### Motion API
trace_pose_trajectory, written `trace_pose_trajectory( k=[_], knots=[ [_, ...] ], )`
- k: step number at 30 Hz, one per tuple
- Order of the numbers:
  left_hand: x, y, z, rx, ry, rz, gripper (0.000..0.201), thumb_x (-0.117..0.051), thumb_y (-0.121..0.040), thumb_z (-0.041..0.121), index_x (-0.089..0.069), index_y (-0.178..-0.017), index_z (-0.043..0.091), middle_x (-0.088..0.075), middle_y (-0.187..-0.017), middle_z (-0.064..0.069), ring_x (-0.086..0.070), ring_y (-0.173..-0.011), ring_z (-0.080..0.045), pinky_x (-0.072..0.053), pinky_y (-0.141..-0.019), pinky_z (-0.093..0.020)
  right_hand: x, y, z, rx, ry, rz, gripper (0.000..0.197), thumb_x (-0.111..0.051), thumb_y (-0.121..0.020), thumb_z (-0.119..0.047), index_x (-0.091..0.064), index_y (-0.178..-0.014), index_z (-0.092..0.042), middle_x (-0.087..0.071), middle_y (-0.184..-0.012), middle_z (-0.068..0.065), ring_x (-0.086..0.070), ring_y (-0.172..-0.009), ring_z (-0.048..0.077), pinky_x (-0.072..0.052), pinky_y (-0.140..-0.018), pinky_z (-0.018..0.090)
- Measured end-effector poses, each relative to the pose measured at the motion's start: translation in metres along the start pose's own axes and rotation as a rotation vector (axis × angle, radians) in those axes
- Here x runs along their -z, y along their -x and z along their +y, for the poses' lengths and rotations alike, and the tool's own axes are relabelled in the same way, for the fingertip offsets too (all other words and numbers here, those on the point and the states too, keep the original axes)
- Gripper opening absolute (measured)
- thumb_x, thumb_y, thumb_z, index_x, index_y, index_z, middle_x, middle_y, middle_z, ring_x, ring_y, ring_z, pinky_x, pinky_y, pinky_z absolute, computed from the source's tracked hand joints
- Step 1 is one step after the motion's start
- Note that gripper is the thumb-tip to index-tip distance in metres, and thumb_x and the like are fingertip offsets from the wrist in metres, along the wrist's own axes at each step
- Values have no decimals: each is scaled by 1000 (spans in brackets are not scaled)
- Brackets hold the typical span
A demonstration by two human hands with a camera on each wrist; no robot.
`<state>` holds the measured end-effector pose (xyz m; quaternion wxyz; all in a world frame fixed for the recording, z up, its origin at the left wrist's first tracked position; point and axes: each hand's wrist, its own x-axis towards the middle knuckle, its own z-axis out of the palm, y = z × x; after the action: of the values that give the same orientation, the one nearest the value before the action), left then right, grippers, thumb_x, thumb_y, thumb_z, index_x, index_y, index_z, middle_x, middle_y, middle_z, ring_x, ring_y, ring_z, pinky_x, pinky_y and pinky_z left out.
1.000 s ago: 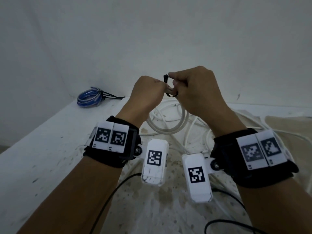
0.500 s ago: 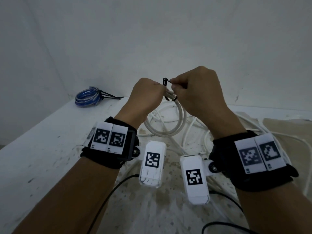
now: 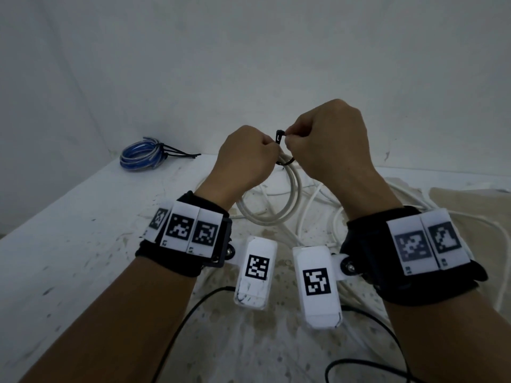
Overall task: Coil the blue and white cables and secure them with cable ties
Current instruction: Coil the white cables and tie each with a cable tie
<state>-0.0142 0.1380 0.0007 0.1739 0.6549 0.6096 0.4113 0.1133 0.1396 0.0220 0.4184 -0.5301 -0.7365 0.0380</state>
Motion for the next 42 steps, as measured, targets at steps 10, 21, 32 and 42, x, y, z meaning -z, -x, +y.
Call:
trace_pose_trajectory(
  k=[10,21,32,42],
  knots=[
    [6,1,1,-98,-119,-90,25,-55,-91,19,-78,-83,14,-42,-33,13,-37,-34,-7,-26,-49,-24,-13,-7,17,-193,-452,-123,18,-72,-80,-12,-69,-98,-14,-71,-77,10,-71,-76,24,-59,-80,45],
    [3,0,2,-158,-56,-78,29,-55,-91,20,-74,-74,6,-60,-63,-23,-31,-41,-10,-32,-52,-29,-14,-7,17,-203,-513,-44,8,-68,-84,-14,-70,-77,-15,-70,-67,8,-71,-66,25,-60,-73,46],
    [5,1,10,-171,106,-70,33,-55,-93,20,-72,-64,15,-45,-58,-13,-33,-51,-16,-29,-51,-27,0,-8,12,-448,-598,-79,25,-72,-83,-38,-69,-83,-13,-67,-73,-4,-57,-53,1,-47,-59,24],
    [7,3,9,-247,-18,-202,46,-55,-95,19,-60,-51,31,-44,-56,-9,-31,-47,-12,-27,-47,-23,5,-10,17,-748,-978,-242,8,-67,-81,-15,-67,-73,-15,-70,-69,-3,-60,-76,19,-47,-69,30]
  ],
)
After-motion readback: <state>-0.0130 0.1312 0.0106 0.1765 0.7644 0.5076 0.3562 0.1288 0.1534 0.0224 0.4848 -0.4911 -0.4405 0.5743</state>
